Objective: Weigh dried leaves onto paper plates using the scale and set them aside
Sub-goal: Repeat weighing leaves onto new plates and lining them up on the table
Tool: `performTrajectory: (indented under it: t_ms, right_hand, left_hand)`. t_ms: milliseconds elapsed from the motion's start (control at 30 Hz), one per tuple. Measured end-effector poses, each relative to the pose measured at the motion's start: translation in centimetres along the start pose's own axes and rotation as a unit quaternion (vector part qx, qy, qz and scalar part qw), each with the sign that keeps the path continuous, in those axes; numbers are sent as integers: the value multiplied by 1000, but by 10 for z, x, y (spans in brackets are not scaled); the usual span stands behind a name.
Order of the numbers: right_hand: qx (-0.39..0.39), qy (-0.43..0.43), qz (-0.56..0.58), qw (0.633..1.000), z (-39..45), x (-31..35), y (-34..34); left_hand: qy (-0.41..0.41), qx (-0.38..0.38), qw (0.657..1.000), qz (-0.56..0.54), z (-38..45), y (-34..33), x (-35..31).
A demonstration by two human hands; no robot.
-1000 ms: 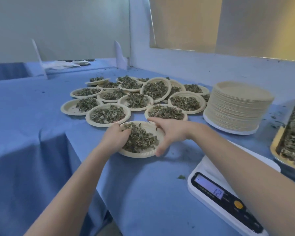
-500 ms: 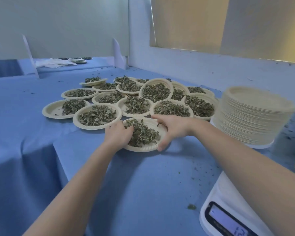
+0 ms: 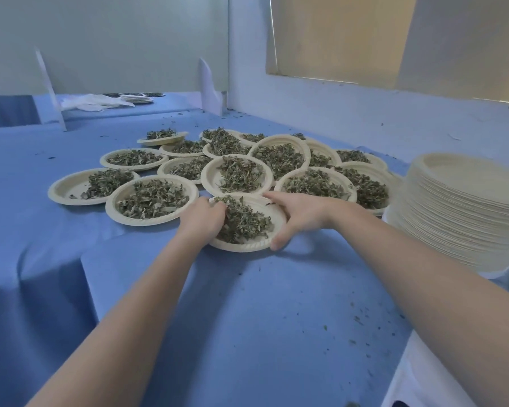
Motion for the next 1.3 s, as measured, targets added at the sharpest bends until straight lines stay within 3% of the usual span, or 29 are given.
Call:
performTrajectory:
  t_ms: [500,733,967,1133,1300]
  right_hand:
    - [-41,-2,-15,999,-82,35,2]
    - [-92,10,-46,995,-151,49,26]
    - [-250,-20,-133,959,-249,17,114]
    - [-173,-132,-239,946,-269,-42,121]
    - [-206,-113,-230,944,-273,-56,127]
  left_hand:
    - [-25,-93,989,109,-94,18,-4]
    - [-155,14,986,61,-168,-27,-92]
    - [-342,35,939,22,-236,-77,-210]
    - [-415,52,896,148,-240,-128,-255]
    - [-426,21,879,213,-234,-144,-262]
Point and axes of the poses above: each hand's wrist, its own z-axis towards the middle knuckle, its own y-axis out of the back of the hand, x = y × z, the point moved 9 cm from there along z, towards the middle knuckle, and after that the axes turned 13 degrees about y, right-handed, at the moved point
